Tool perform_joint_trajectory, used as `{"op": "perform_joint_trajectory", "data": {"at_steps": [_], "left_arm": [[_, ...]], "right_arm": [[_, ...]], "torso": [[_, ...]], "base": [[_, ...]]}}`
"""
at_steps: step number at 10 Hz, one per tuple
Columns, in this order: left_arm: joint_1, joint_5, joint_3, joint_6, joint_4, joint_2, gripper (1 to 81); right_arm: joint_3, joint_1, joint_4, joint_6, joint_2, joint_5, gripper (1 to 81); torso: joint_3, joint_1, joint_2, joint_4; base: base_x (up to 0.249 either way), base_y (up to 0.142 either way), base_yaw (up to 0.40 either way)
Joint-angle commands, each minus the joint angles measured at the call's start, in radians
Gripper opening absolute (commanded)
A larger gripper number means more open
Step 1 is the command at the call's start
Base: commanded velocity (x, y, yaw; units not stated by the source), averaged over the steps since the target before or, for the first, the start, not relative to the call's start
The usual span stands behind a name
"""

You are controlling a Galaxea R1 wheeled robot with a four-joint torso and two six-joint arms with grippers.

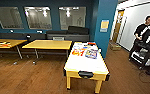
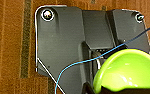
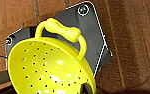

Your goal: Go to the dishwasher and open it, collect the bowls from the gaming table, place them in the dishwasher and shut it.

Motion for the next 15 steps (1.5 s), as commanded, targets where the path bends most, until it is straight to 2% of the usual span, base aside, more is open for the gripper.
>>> {"op": "perform_joint_trajectory", "data": {"at_steps": [1, 9, 15], "left_arm": [[-0.029, 0.057, 0.001, 0.007, -0.002, -0.007, 1.0], [-0.027, 0.057, 0.001, 0.009, 0.010, -0.006, 1.0], [-0.027, 0.057, 0.001, 0.010, 0.008, -0.006, 1.0]], "right_arm": [[0.003, 0.025, -0.008, -0.004, -0.021, -0.063, 1.0], [0.001, 0.027, -0.008, -0.004, -0.021, -0.063, 1.0], [0.004, 0.025, -0.008, -0.002, -0.021, -0.062, 1.0]], "torso": [[0.000, 0.000, 0.000, 0.000], [0.000, 0.001, 0.000, 0.000], [0.000, 0.001, 0.000, 0.000]], "base": [[0.000, 0.000, 0.000], [0.000, 0.000, 0.025], [0.000, 0.000, -0.381]]}}
